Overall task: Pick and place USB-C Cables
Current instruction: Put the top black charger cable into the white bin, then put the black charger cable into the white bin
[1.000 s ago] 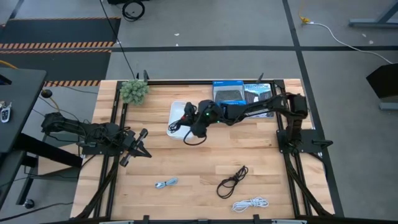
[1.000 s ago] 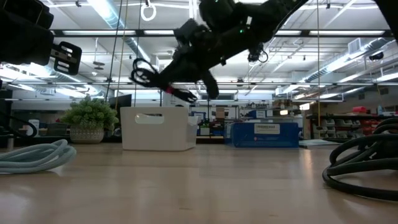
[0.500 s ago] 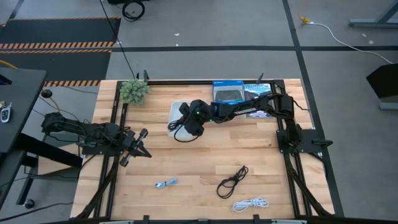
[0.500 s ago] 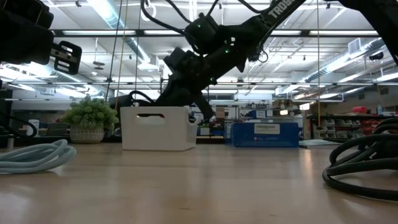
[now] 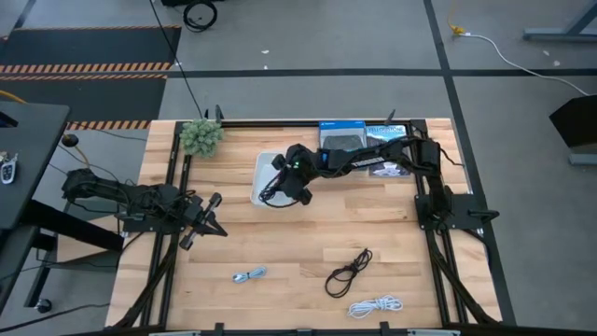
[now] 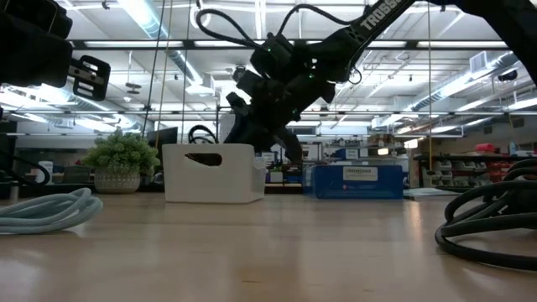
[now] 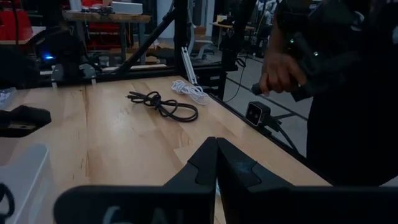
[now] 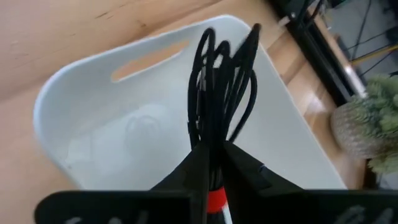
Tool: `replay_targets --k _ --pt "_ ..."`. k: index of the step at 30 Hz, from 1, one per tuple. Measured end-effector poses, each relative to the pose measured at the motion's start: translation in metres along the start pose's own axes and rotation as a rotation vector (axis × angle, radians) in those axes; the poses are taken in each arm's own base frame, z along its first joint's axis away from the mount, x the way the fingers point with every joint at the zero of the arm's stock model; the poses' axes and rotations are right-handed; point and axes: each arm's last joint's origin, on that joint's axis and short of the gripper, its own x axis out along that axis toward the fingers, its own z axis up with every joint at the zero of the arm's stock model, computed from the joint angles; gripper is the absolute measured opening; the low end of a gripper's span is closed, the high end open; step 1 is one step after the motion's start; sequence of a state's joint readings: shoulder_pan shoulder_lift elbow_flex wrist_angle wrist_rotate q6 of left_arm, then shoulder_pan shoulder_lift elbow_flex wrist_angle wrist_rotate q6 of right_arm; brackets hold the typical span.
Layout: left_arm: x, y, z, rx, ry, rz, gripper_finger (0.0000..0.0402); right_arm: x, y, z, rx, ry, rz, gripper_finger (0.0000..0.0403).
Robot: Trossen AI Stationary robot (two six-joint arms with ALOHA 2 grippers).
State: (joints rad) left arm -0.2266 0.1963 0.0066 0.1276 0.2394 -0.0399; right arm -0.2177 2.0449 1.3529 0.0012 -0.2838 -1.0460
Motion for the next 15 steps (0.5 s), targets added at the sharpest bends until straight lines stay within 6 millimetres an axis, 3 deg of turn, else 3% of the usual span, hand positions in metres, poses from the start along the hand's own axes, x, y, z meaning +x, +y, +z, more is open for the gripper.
replay_targets --k 15 --pt "0.0000 0.0000 -0.0001 0.000 0.000 0.000 0.0011 -0.0030 -0.0043 -0.0058 0.071 0.044 -0.031 0.0110"
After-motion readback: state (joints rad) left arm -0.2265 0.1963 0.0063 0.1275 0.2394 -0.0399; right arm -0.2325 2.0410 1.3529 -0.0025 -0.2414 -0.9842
